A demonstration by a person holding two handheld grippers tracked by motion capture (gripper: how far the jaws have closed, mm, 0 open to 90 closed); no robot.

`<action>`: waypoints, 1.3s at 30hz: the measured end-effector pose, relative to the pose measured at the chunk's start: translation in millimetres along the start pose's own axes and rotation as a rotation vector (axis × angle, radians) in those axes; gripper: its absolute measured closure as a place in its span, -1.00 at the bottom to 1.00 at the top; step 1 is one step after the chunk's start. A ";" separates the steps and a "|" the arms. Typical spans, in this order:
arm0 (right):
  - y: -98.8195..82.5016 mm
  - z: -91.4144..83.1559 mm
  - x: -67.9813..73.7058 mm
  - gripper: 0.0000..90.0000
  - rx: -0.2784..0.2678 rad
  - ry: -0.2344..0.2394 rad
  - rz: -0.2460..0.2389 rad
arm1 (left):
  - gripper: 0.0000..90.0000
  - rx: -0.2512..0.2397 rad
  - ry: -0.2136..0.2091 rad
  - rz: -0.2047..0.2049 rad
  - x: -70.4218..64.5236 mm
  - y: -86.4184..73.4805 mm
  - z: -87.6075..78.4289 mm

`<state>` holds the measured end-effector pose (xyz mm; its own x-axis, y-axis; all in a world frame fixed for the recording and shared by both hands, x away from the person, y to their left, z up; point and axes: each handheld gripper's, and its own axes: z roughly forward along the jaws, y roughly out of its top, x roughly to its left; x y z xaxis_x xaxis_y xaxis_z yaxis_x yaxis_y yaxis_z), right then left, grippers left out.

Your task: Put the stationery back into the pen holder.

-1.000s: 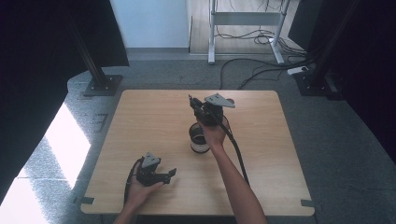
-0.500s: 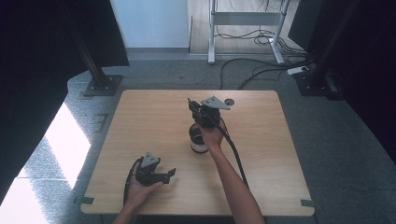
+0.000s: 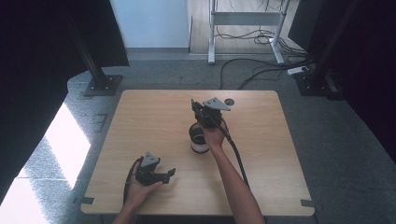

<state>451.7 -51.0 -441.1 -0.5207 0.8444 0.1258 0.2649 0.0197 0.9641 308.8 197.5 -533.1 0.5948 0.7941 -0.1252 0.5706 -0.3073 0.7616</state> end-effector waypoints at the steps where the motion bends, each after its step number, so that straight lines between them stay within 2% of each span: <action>1: -1.0 0.5 -0.4 0.74 0.003 0.000 0.000 | -0.62 -0.001 0.001 -0.002 0.5 0.0 -0.2; 12: -18.6 -1.9 -4.2 0.74 0.036 -0.011 -0.007 | -0.62 0.000 0.002 -0.004 0.7 -0.2 -0.2; 25: -37.9 -17.7 -7.3 0.73 0.062 -0.017 -0.039 | -0.62 0.011 -0.002 0.007 -2.6 -0.7 2.4; 31: -41.4 -21.8 -10.2 0.71 0.072 -0.022 -0.041 | -0.62 0.015 -0.004 0.009 -3.0 -0.9 3.4; 37: -40.3 -22.9 -10.3 0.60 0.080 -0.019 -0.055 | -0.62 0.013 -0.006 0.005 -2.2 -0.9 2.8; 39: -39.7 -24.3 -9.5 0.49 0.085 -0.021 -0.065 | -0.62 0.012 -0.007 0.001 -1.9 -0.8 2.6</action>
<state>426.4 -72.8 -474.9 -0.5219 0.8510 0.0575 0.2991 0.1194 0.9467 308.6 194.8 -535.2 0.5994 0.7901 -0.1287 0.5766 -0.3146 0.7541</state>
